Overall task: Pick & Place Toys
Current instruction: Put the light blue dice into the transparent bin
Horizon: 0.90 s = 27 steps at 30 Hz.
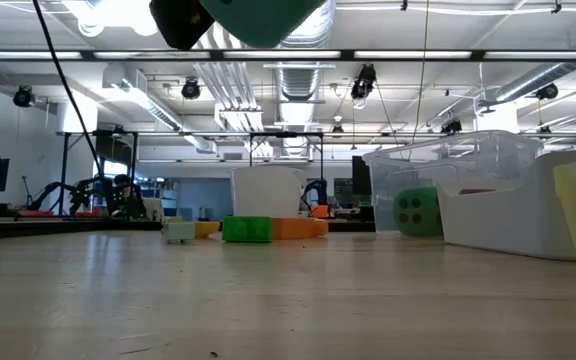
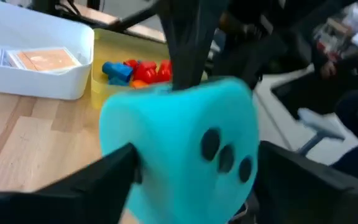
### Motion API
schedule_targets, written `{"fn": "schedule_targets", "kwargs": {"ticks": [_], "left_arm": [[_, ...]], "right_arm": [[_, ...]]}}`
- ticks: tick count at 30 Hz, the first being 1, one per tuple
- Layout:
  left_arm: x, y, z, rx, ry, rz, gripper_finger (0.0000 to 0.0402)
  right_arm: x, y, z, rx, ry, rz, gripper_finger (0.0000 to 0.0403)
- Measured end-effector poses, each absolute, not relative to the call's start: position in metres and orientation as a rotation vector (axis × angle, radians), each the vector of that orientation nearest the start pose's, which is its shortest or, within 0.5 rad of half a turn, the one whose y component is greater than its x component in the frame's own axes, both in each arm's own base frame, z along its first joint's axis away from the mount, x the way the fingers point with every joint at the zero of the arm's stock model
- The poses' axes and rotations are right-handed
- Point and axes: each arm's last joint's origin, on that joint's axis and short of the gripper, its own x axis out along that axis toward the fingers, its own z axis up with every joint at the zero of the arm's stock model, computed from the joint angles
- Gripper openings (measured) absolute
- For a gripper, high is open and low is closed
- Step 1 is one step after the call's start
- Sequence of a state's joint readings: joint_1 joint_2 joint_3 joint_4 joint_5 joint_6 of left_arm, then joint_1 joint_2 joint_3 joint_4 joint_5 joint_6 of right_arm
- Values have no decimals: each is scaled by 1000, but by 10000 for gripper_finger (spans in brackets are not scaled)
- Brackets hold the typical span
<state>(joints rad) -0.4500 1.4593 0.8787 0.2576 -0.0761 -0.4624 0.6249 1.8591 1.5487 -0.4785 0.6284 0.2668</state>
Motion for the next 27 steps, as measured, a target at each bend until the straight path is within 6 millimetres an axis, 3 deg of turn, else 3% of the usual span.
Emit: {"fn": "schedule_targets", "kwargs": {"ticks": [2, 4, 14, 22, 27], "left_arm": [[290, -137, 255, -393, 352, -284, 373], [291, -137, 266, -411, 292, -294, 389], [287, -134, 268, -424, 342, -265, 334], [277, -129, 267, -460, 435, -233, 333], [268, -125, 265, -472, 511, -152, 333]], "right_arm": [[342, 226, 272, -179, 650, -92, 138], [340, 225, 266, -168, 694, -95, 128], [332, 220, 275, -74, 778, -180, 117], [311, 200, 312, -43, 887, -376, 116], [290, 176, 348, 3, 960, -542, 116]]}}
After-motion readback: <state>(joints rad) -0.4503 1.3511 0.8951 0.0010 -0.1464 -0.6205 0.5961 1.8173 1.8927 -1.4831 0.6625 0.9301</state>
